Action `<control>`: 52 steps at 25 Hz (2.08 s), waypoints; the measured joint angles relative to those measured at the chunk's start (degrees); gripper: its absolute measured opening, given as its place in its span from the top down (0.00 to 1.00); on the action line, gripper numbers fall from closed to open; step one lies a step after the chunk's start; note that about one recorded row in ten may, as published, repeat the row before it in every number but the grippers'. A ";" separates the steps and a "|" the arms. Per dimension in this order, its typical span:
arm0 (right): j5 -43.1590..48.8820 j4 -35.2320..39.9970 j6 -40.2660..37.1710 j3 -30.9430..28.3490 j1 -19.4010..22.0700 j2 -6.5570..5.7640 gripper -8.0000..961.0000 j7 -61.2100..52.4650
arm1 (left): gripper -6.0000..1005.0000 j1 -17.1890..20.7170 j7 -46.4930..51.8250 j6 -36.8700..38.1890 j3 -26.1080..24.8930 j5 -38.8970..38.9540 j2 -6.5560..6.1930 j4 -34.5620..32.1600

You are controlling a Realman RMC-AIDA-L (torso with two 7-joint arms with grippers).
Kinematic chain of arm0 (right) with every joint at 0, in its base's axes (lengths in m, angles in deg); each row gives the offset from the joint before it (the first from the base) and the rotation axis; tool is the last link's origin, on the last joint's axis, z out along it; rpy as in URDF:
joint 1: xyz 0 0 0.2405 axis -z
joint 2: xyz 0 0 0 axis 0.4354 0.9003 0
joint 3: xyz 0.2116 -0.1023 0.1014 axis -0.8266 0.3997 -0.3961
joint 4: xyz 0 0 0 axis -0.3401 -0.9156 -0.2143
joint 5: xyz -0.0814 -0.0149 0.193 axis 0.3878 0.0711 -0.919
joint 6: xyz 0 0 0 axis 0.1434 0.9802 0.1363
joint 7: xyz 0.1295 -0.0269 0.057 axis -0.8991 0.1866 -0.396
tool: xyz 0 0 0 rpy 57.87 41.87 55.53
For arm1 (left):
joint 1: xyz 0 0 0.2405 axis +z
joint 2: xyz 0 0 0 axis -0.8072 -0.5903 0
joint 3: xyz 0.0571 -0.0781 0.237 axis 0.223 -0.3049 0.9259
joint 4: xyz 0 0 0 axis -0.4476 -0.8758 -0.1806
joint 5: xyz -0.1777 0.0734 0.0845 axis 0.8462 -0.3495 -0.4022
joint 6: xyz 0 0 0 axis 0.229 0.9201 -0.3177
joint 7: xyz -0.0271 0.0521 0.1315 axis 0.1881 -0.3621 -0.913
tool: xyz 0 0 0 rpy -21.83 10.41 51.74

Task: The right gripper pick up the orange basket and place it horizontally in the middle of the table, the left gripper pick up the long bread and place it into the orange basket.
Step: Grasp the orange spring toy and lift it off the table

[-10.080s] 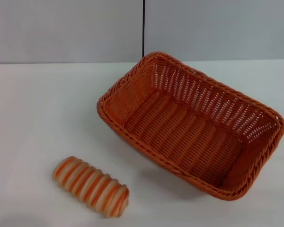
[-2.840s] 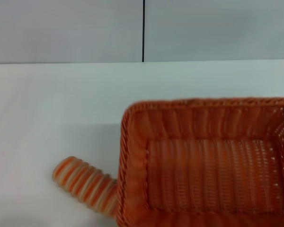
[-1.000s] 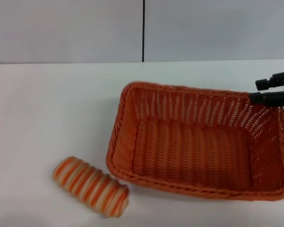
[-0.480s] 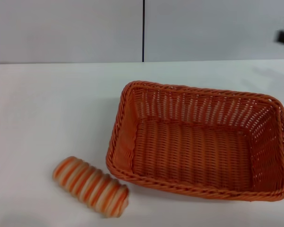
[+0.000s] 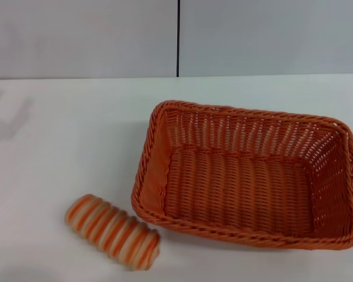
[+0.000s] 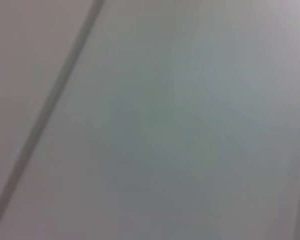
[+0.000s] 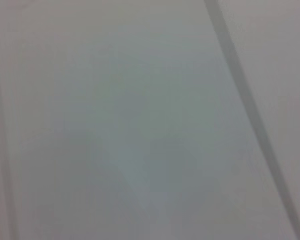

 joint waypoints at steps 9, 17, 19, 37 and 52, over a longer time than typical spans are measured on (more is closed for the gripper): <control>-0.12 -5.14 -1.55 -8.03 3.95 -0.16 0.40 1.47 | 0.22 -4.41 21.04 3.21 7.02 -18.11 -8.39 -16.69; -0.21 -6.06 -1.61 -15.28 4.79 0.02 0.40 0.97 | 0.22 -7.32 28.99 10.95 7.50 -34.85 -7.01 -29.77; -0.22 -6.07 -1.87 -16.25 4.97 0.01 0.40 0.91 | 0.22 -7.41 29.28 11.15 7.54 -36.28 -6.76 -30.26; 0.27 -6.81 -0.47 -18.71 2.20 -0.35 0.40 -0.59 | 0.22 -7.87 29.34 9.78 7.17 -57.69 -2.33 -29.83; 0.65 -6.50 -0.83 -17.61 0.87 -0.83 0.40 -2.96 | 0.22 -8.37 28.09 8.59 7.67 -62.85 -0.31 -26.89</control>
